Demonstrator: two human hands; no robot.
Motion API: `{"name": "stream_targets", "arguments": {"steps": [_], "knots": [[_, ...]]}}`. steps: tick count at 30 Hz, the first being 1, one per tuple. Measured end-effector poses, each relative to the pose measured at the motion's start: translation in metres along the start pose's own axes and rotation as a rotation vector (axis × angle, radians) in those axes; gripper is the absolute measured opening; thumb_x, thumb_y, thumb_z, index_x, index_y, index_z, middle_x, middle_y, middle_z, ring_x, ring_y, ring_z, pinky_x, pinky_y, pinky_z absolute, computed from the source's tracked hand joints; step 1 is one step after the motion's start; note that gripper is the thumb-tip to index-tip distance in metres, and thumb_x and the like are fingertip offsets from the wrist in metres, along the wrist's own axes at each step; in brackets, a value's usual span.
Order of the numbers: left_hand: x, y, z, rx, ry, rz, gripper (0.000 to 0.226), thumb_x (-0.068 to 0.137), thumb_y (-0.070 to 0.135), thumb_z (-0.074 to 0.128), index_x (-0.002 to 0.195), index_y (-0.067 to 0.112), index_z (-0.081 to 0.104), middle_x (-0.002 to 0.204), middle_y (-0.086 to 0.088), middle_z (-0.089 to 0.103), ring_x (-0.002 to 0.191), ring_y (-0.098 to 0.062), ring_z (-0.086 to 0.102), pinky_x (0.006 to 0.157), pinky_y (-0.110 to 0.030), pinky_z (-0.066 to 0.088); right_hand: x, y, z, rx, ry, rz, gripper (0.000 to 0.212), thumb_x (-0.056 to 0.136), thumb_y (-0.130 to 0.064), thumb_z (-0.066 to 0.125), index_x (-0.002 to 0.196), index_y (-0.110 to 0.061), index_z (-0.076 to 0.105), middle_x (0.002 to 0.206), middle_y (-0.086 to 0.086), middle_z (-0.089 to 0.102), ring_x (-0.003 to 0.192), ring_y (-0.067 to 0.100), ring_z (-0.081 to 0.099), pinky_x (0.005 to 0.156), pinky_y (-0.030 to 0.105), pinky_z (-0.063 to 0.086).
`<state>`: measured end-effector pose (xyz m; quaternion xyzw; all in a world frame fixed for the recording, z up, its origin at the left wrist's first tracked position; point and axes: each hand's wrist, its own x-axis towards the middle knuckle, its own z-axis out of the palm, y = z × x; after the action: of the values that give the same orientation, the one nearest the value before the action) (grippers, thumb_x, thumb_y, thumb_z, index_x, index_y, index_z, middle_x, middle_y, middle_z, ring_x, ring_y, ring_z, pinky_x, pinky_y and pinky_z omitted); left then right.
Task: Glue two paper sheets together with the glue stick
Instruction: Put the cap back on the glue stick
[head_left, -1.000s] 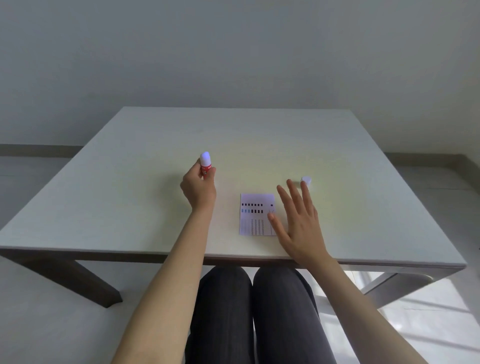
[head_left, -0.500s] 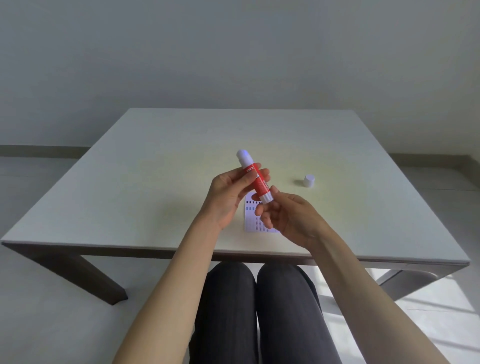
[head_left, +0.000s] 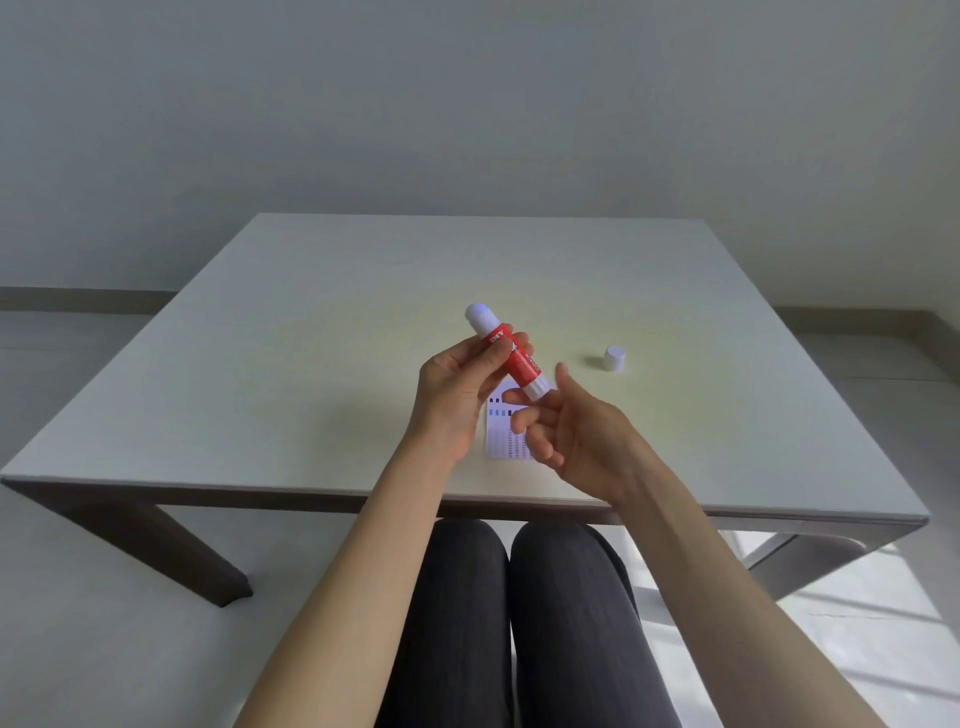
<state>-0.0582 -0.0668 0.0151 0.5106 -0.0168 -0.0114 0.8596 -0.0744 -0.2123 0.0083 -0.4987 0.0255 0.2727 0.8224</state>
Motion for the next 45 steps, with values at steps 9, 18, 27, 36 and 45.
{"name": "stream_targets", "arguments": {"steps": [9, 18, 27, 36, 45], "knots": [[0.0, -0.004, 0.013, 0.118, 0.279, -0.022, 0.004, 0.073, 0.02, 0.076, 0.07, 0.02, 0.073, 0.078, -0.002, 0.075, 0.079, -0.02, 0.07, 0.079, -0.028, 0.055, 0.009, 0.026, 0.002, -1.321, 0.643, -1.004, 0.016, 0.083, -0.007, 0.065, 0.086, -0.001, 0.051, 0.072, 0.001, 0.061, 0.051, 0.022, 0.044, 0.046, 0.034, 0.043], [0.003, -0.006, 0.01, 0.285, 0.303, 0.058, 0.013, 0.069, 0.026, 0.079, 0.074, 0.018, 0.071, 0.071, 0.003, 0.073, 0.07, -0.013, 0.069, 0.073, -0.027, 0.055, 0.004, 0.003, 0.0, 0.012, 0.032, -0.093, 0.036, 0.096, -0.032, 0.043, 0.094, -0.001, 0.062, 0.065, 0.006, 0.07, 0.046, 0.012, 0.058, 0.043, 0.019, 0.043], [-0.002, -0.01, 0.014, 0.563, 0.426, 0.237, 0.028, 0.061, 0.031, 0.083, 0.074, 0.022, 0.06, 0.071, 0.011, 0.066, 0.062, 0.0, 0.062, 0.063, -0.015, 0.05, 0.013, 0.024, -0.008, -1.223, 0.477, -0.832, 0.041, 0.079, -0.044, 0.066, 0.105, -0.016, 0.051, 0.103, -0.005, 0.061, 0.079, 0.017, 0.06, 0.06, 0.032, 0.047], [-0.015, 0.0, -0.01, 1.091, 0.35, 0.486, 0.023, 0.069, 0.027, 0.078, 0.083, 0.016, 0.064, 0.086, 0.004, 0.066, 0.075, -0.015, 0.06, 0.064, -0.035, 0.052, 0.051, -0.023, -0.09, -1.825, 0.71, -0.328, 0.045, 0.096, -0.018, 0.04, 0.14, -0.009, 0.034, 0.143, 0.018, 0.041, 0.113, 0.04, 0.045, 0.087, 0.043, 0.041], [-0.016, -0.009, -0.006, 1.164, 0.315, 0.466, 0.021, 0.07, 0.028, 0.078, 0.083, 0.018, 0.065, 0.086, 0.005, 0.064, 0.076, -0.015, 0.059, 0.061, -0.034, 0.051, 0.014, -0.028, -0.039, -0.452, 0.284, -0.5, 0.022, 0.088, -0.006, 0.06, 0.109, -0.006, 0.066, 0.084, 0.007, 0.07, 0.066, 0.012, 0.067, 0.065, 0.019, 0.055]]}}
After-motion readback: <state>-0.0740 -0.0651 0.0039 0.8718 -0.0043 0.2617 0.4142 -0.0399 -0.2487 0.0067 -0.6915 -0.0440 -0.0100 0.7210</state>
